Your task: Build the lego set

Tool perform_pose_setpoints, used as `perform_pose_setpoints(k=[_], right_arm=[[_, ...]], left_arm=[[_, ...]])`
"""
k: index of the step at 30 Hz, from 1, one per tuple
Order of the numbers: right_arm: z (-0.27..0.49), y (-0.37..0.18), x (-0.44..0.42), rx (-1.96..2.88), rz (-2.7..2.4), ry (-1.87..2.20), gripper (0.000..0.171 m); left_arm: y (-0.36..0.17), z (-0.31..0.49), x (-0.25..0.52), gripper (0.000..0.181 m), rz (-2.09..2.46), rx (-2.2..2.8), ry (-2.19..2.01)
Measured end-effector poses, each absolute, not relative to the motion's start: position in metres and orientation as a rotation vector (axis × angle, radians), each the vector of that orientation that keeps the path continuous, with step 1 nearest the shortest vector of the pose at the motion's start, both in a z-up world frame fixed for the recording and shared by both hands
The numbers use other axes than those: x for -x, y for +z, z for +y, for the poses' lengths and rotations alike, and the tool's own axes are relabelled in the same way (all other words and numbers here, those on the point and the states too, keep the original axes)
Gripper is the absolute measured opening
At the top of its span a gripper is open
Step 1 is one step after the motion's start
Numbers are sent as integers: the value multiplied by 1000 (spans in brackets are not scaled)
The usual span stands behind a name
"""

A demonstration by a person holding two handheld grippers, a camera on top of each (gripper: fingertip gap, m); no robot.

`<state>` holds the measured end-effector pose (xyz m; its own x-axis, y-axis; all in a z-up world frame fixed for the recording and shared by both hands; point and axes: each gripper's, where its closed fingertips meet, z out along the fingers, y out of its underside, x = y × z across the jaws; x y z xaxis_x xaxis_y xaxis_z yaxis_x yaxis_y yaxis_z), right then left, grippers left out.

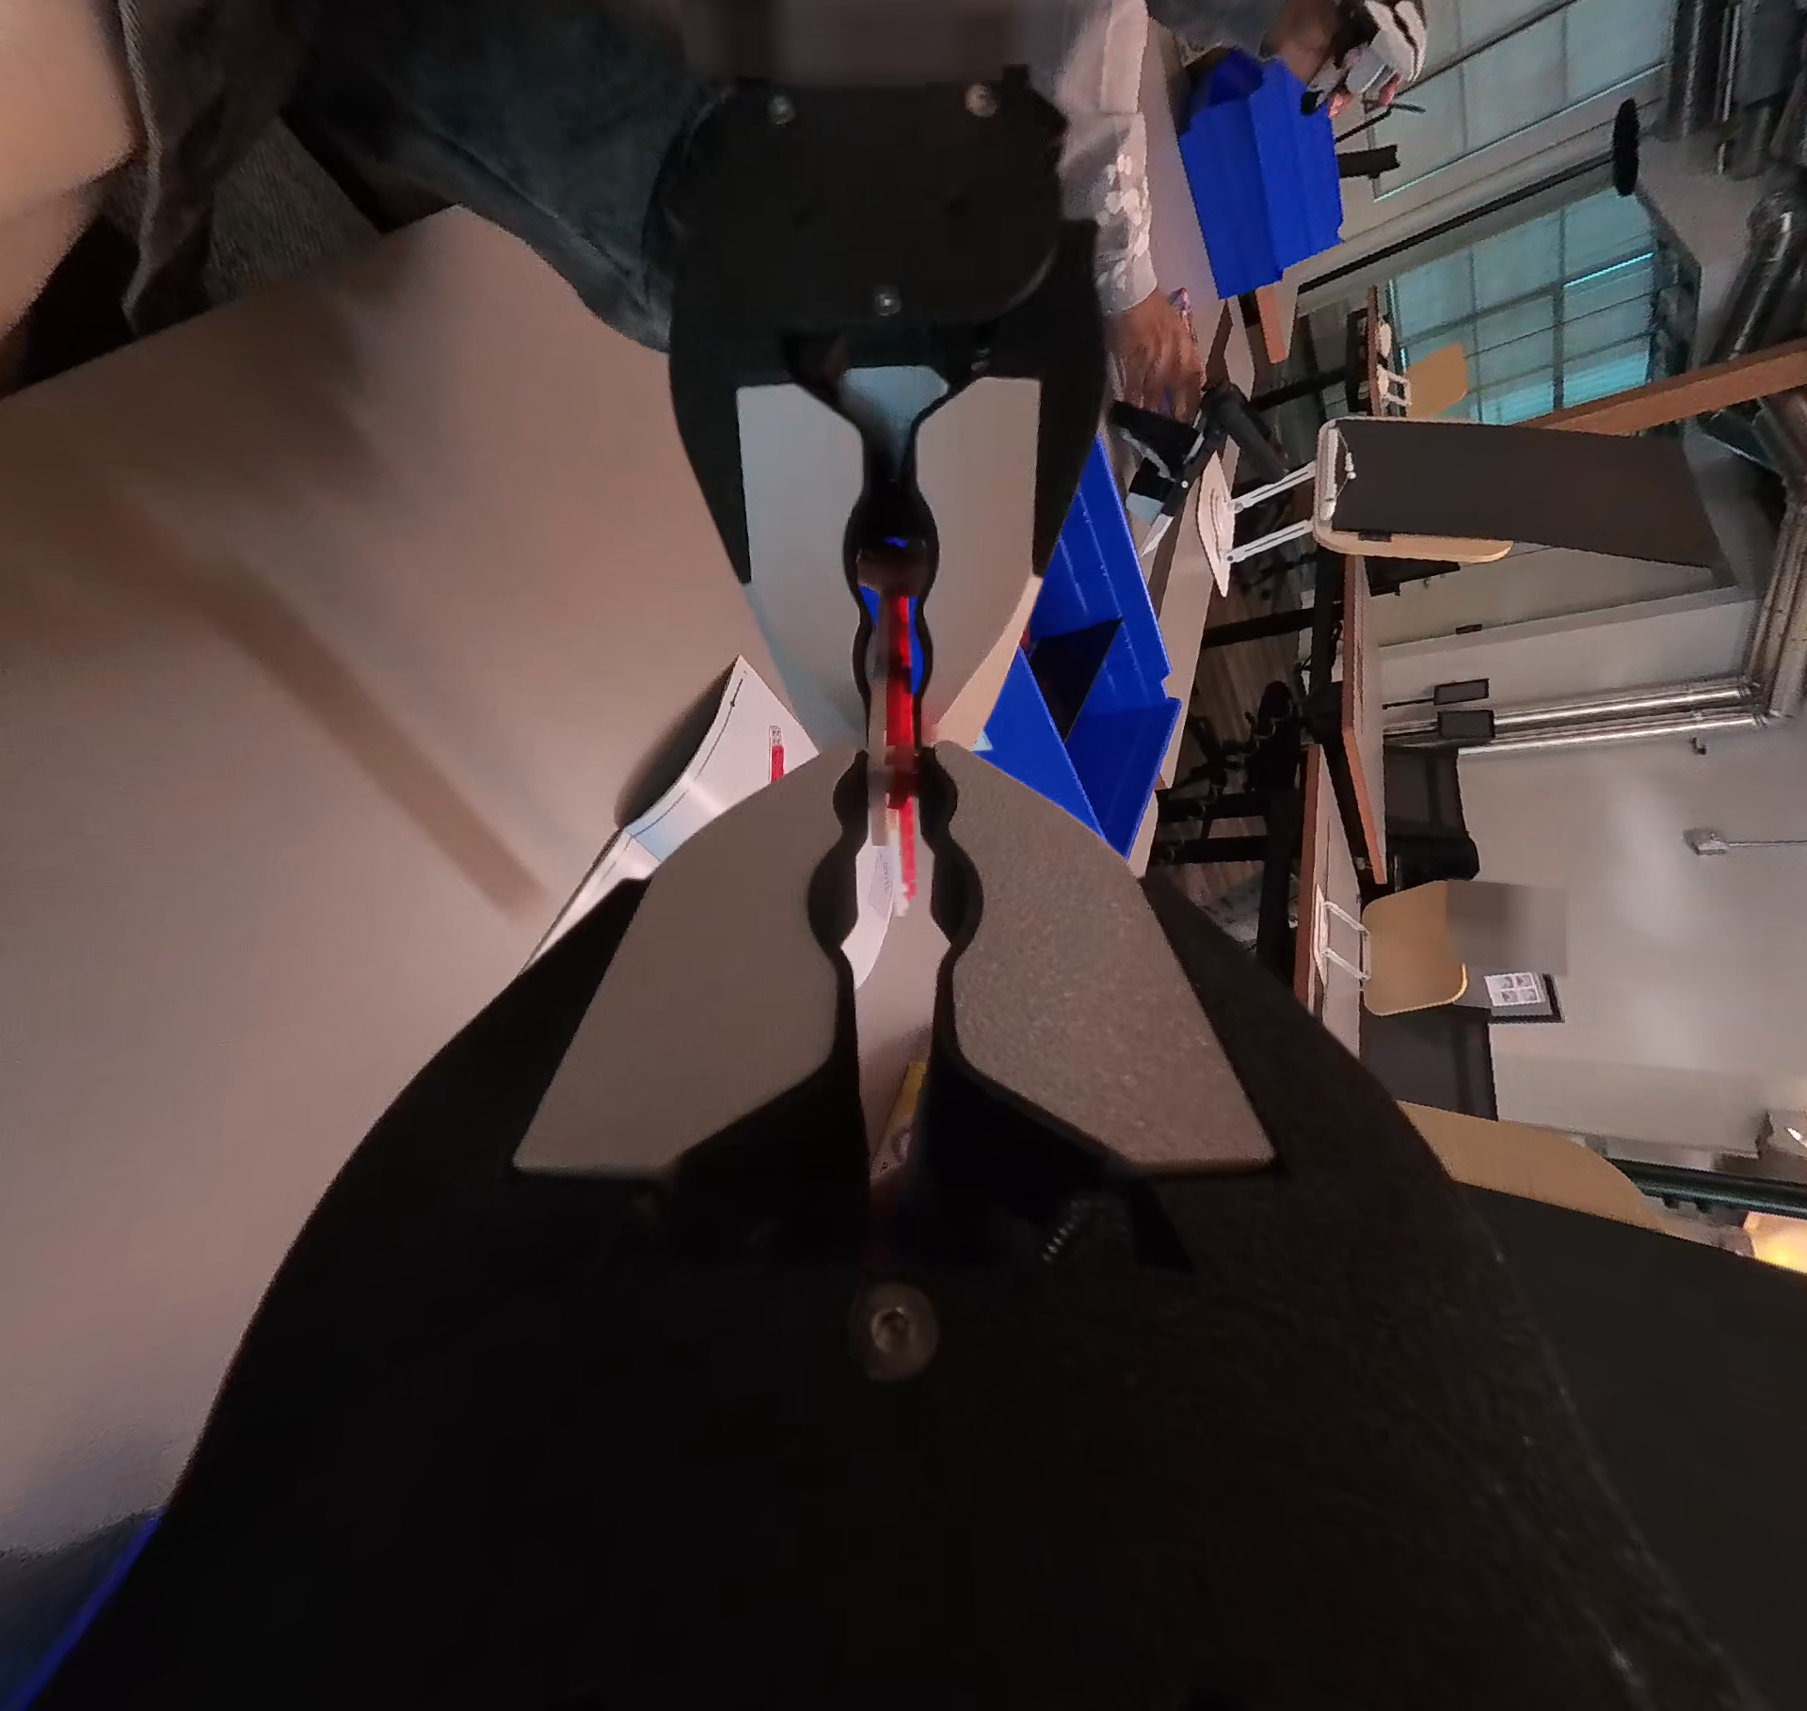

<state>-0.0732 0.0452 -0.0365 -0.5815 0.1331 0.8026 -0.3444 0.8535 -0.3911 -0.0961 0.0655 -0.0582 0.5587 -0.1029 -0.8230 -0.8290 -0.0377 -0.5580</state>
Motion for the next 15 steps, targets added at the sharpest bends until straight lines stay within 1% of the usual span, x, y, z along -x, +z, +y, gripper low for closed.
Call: perform_pose_setpoints(k=[6, 9, 15], right_arm=[[41, -43, 74, -159, -2162, 602, 9], [40, -45, 75, -167, -2193, 590, 9], [42, -44, 72, -115, -2232, 694, 9]], left_arm=[[-72, 61, 92, 8, 842, 1699, 378], [-75, 59, 92, 9, 862, 1738, 323], [-73, 60, 88, 9, 866, 1731, 316]])
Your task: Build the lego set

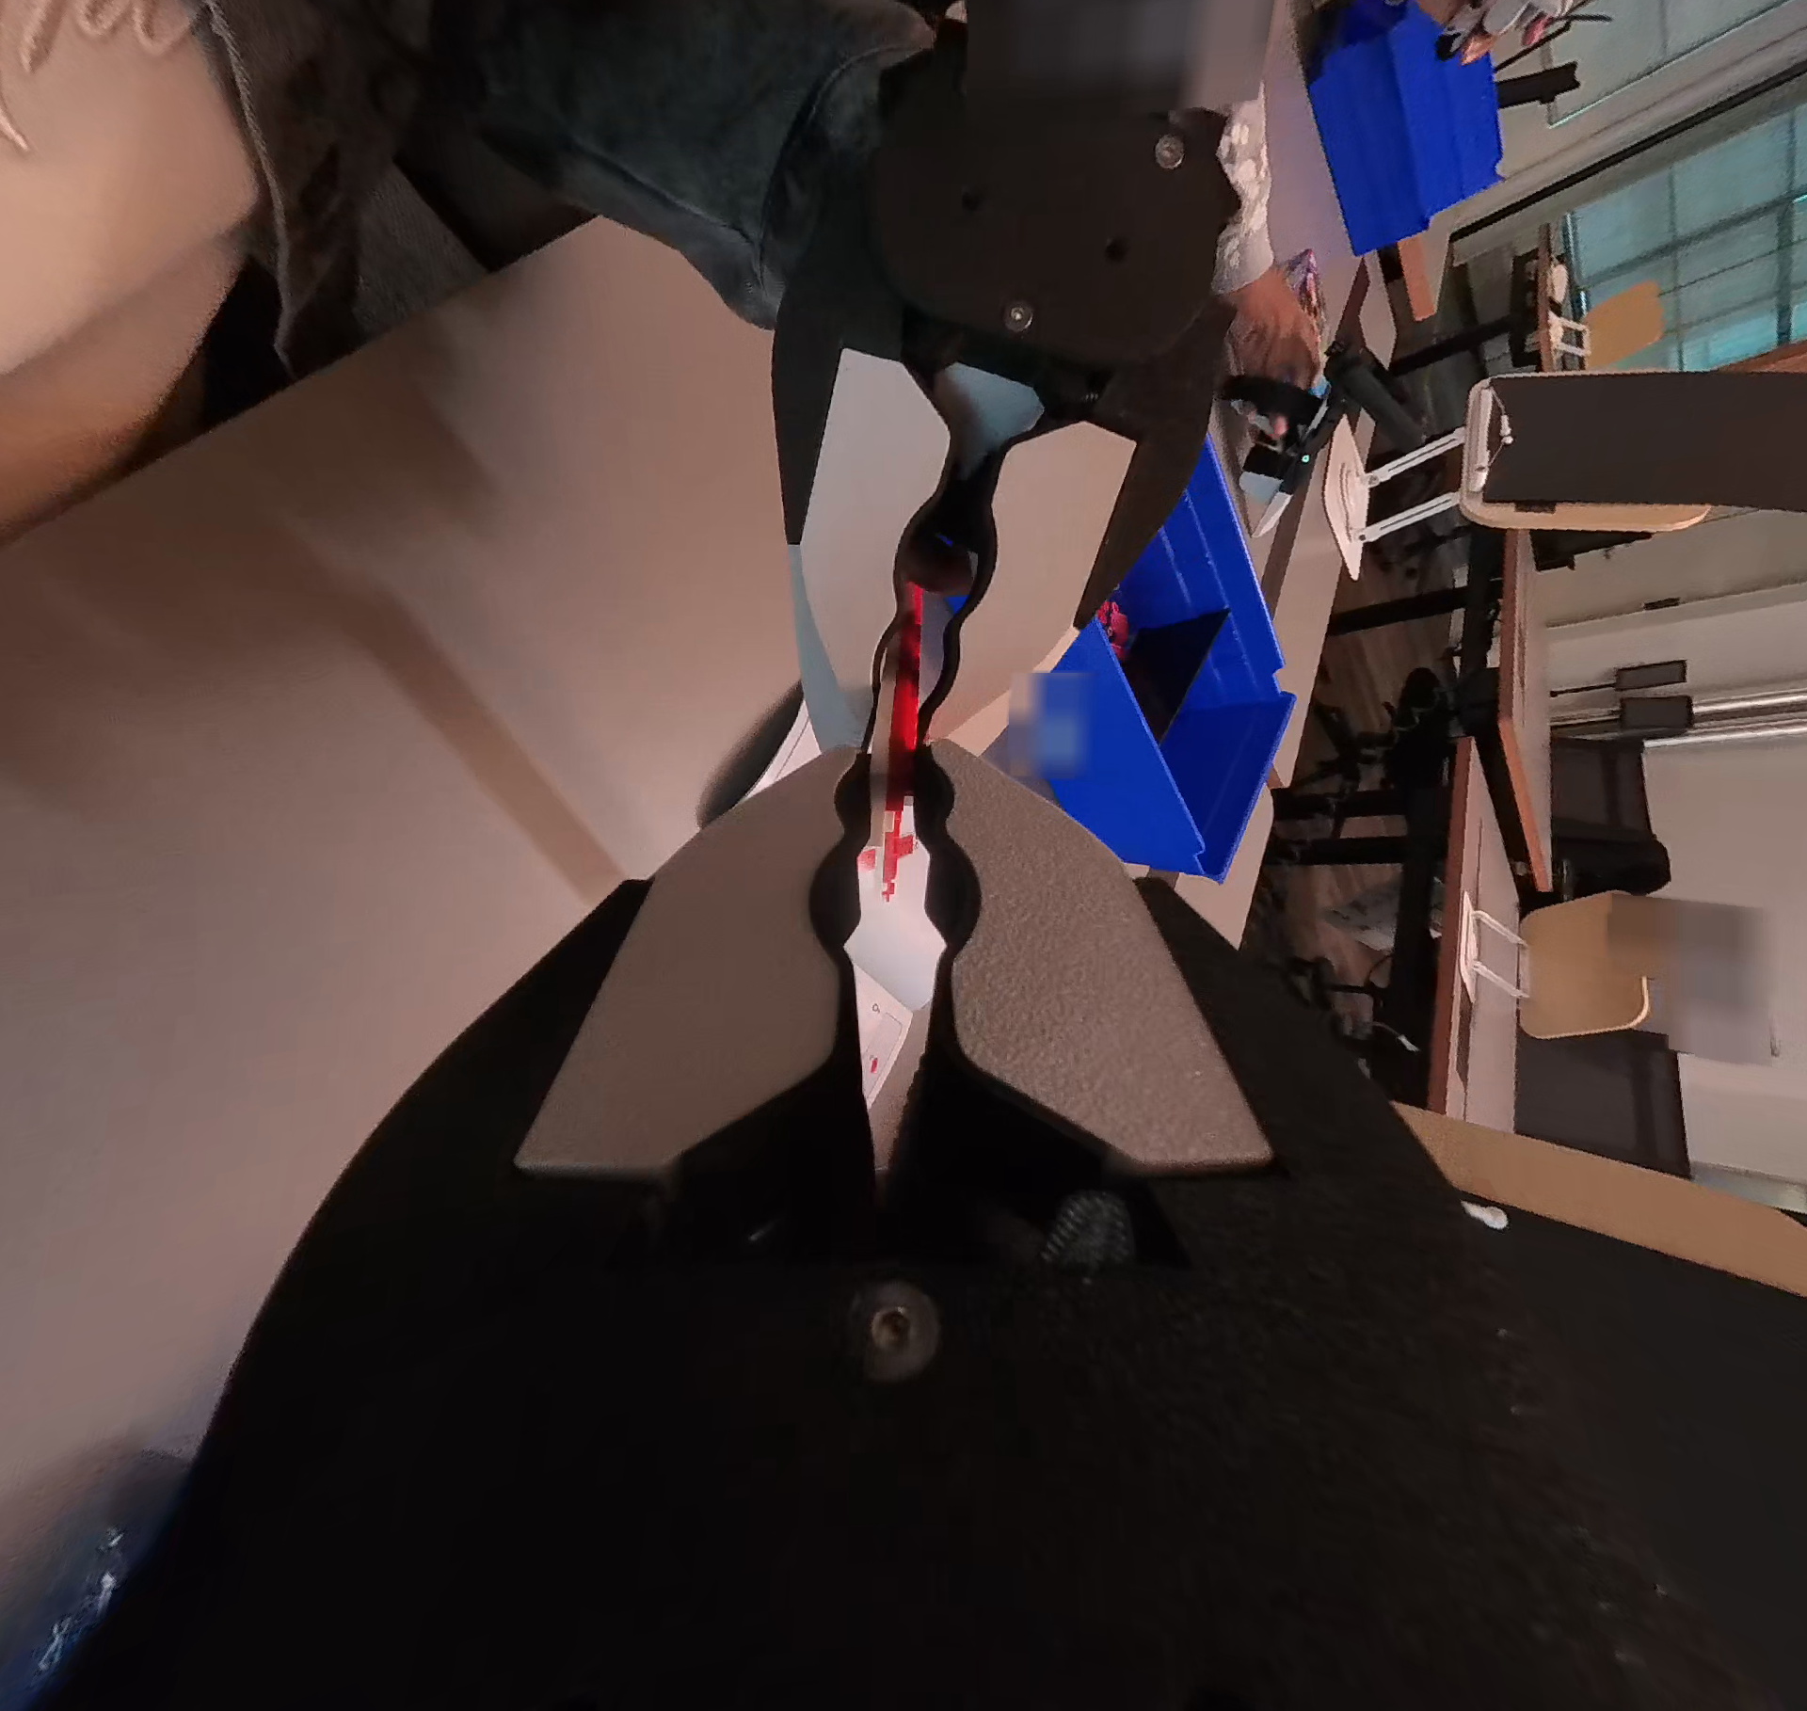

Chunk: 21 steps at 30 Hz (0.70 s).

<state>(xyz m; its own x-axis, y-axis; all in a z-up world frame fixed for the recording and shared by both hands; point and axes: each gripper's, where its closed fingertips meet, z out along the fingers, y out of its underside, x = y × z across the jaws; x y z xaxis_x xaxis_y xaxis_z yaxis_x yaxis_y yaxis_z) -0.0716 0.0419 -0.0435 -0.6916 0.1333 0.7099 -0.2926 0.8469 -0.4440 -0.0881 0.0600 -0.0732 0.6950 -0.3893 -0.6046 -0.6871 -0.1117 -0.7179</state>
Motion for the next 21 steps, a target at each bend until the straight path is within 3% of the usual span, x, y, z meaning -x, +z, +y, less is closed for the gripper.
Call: perform_pose_setpoints(k=[15, 21], right_arm=[[43, -44, 92, -24, -2041, 748, 10], [45, -33, 81, 12, -1899, 929, 28]], left_arm=[[-76, 59, 108, 8, 826, 1768, 382], [-75, 61, 118, 8, 937, 1720, 519]])
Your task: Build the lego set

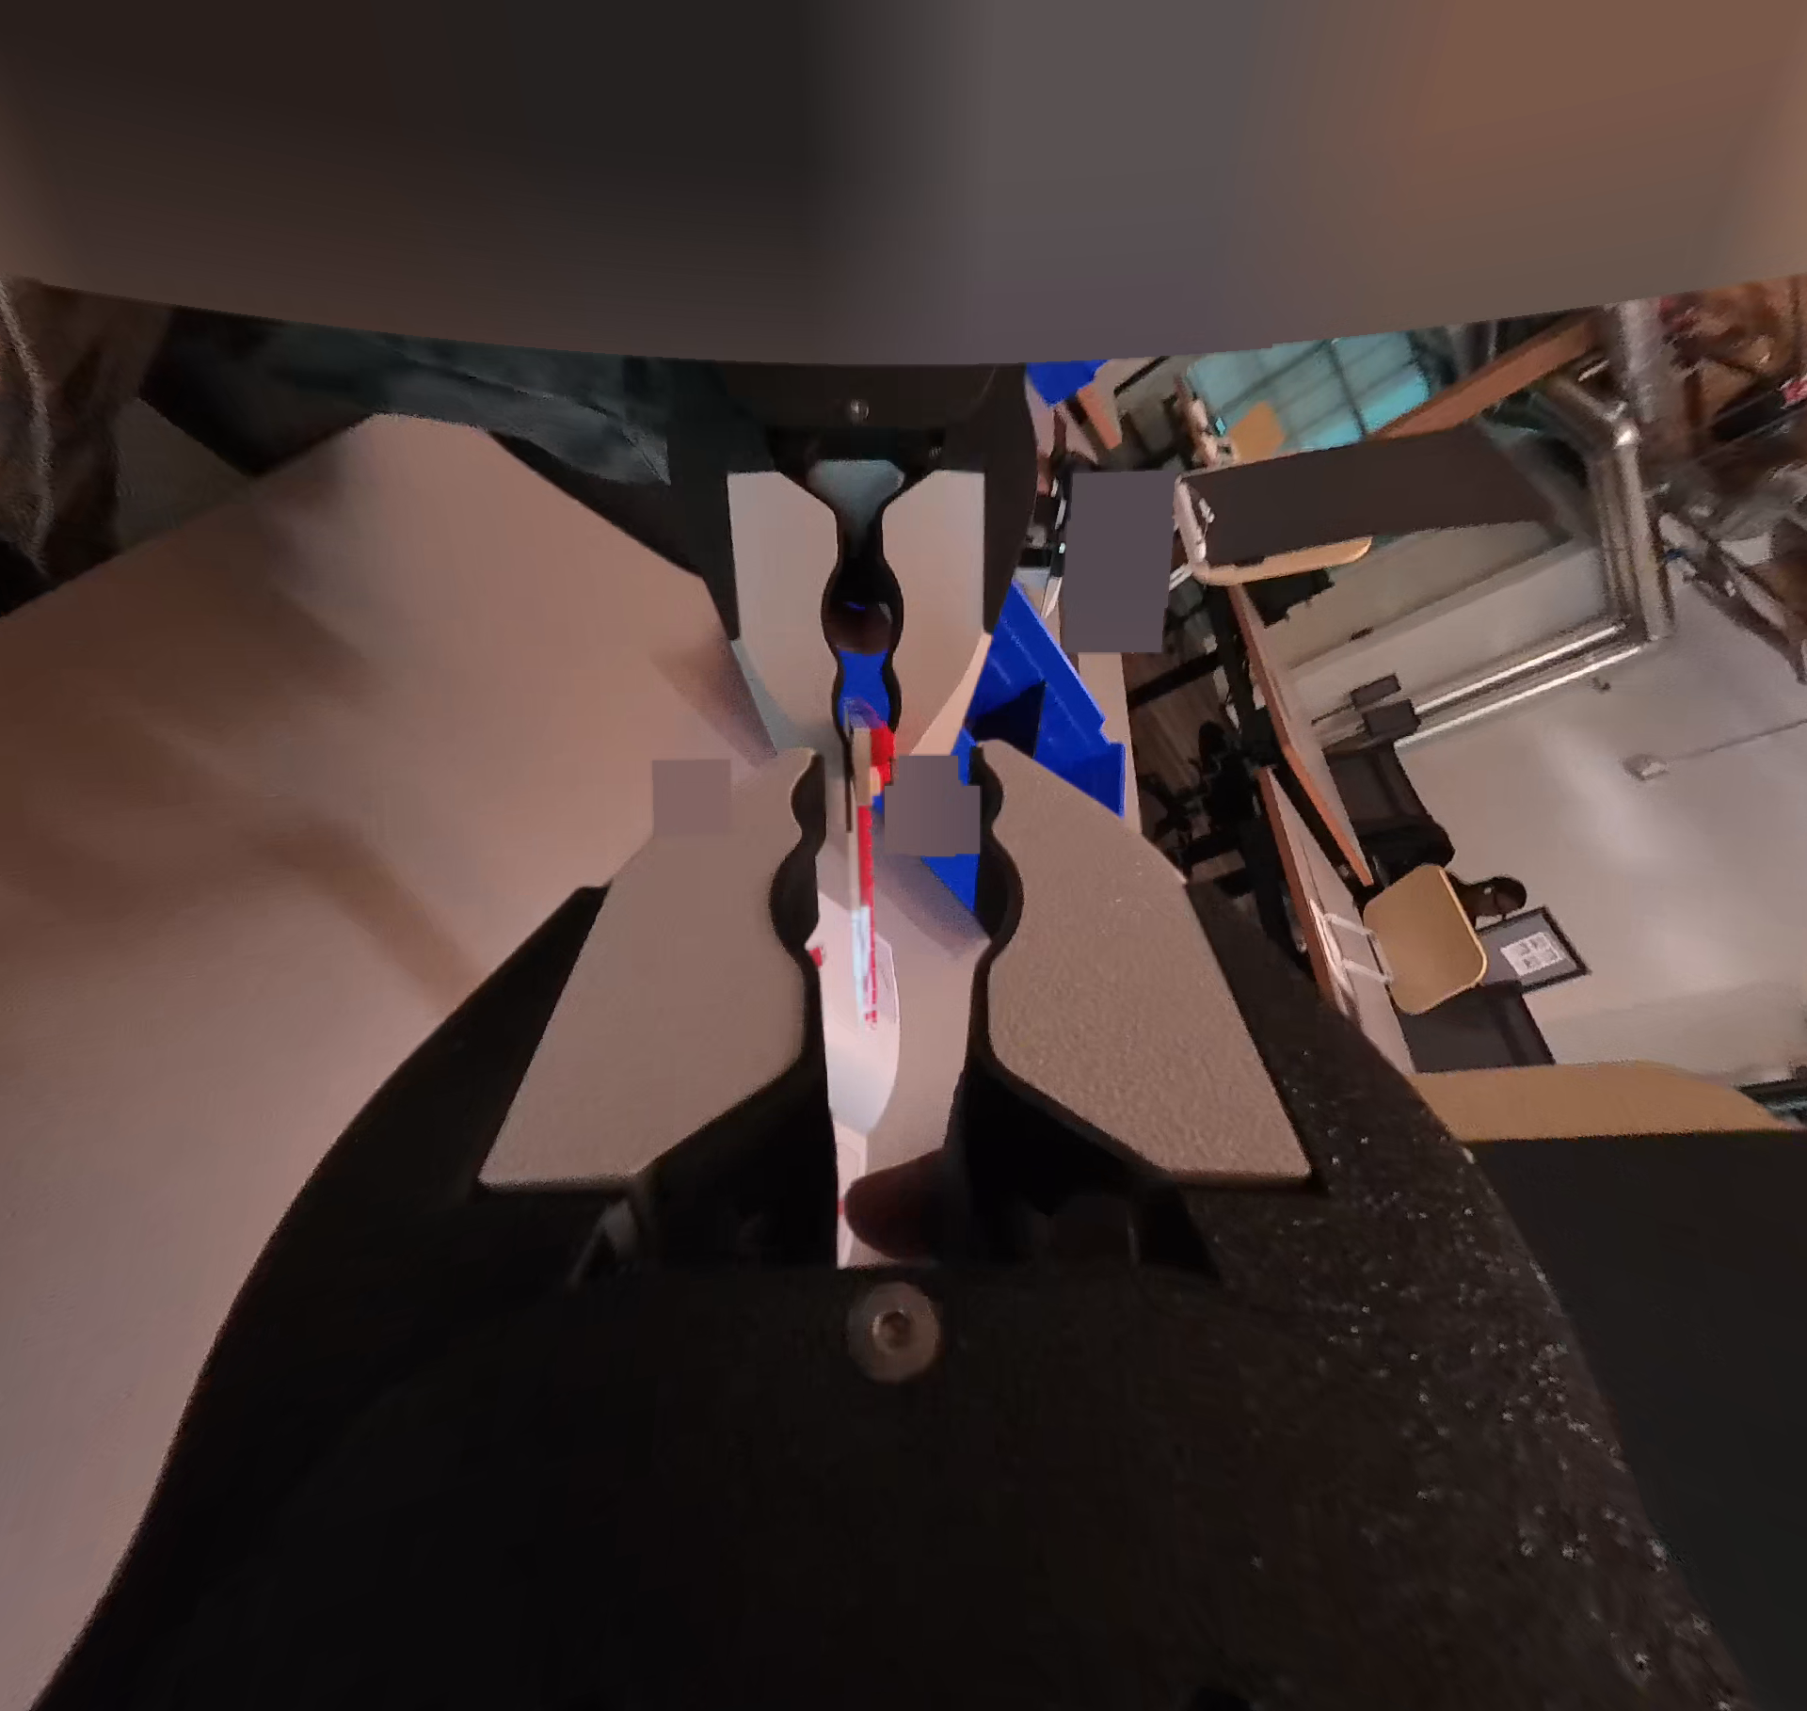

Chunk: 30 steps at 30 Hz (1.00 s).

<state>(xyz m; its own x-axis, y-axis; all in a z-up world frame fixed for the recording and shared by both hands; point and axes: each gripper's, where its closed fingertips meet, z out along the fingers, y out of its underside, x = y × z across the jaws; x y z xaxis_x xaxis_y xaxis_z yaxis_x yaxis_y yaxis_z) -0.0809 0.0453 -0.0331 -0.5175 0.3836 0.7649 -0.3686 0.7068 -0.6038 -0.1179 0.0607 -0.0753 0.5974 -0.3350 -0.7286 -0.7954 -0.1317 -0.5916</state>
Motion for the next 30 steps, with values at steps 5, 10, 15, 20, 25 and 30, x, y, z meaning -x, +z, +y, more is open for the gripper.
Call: perform_pose_setpoints(k=[5, 10, 15, 20, 25, 30], right_arm=[[49, -42, 74, -7, -1858, 910, 27], [51, -47, 76, -37, -1863, 852, 22], [51, -52, 82, -49, -1834, 831, 9], [53, -58, 83, -1, -1882, 870, 8], [53, -60, 81, 13, -1888, 859, 8], [59, -67, 88, 52, -1809, 730, 8]], left_arm=[[-74, 67, 117, 8, 1038, 1651, 642], [-76, 74, 109, 8, 1064, 1650, 621], [-77, 79, 103, 8, 1079, 1645, 608], [-85, 80, 104, 8, 1098, 1685, 578], [-86, 79, 101, 8, 1085, 1701, 555], [-91, 83, 110, 14, 1032, 1683, 697]])
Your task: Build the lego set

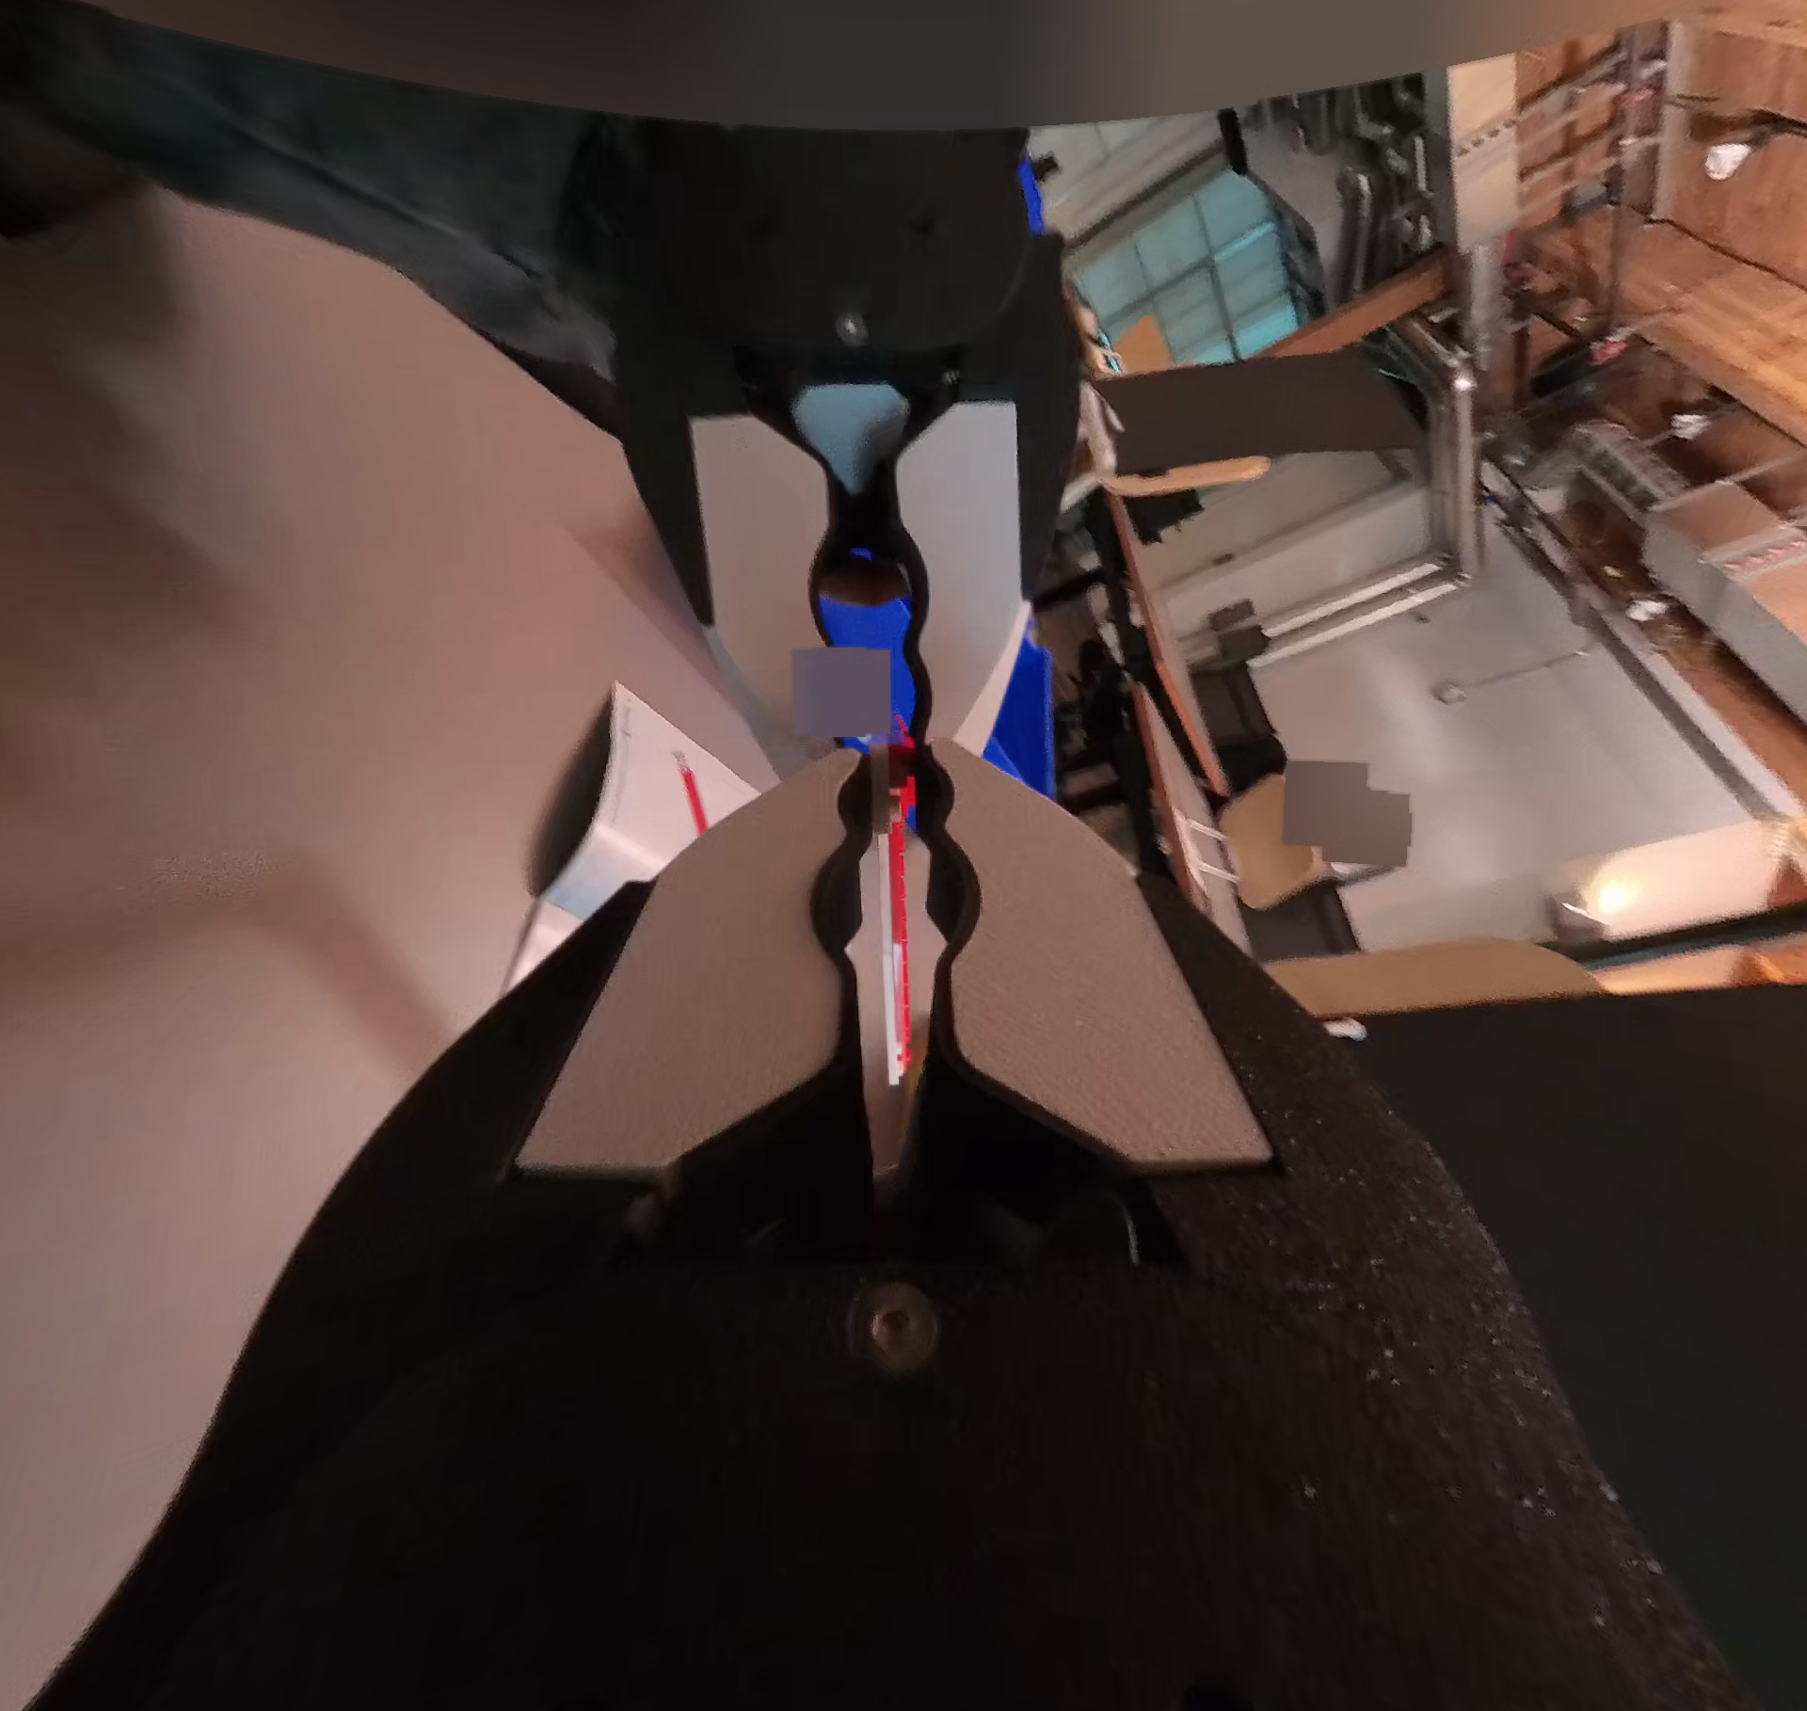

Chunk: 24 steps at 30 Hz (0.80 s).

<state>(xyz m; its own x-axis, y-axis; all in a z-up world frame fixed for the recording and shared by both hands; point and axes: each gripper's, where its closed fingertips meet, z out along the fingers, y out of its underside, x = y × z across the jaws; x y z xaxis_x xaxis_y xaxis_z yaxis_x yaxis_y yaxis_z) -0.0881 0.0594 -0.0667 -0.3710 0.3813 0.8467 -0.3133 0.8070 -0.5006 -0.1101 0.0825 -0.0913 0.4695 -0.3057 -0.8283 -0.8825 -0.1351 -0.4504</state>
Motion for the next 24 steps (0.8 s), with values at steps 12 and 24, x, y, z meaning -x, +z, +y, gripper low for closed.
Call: perform_pose_setpoints(k=[12, 24], right_arm=[[67, -65, 103, -58, -1747, 350, 8], [68, -79, 106, 82, -1731, 516, 24]], left_arm=[[-79, 78, 128, 33, 863, 1425, 893], [-91, 84, 142, 8, 786, 1419, 1078]])
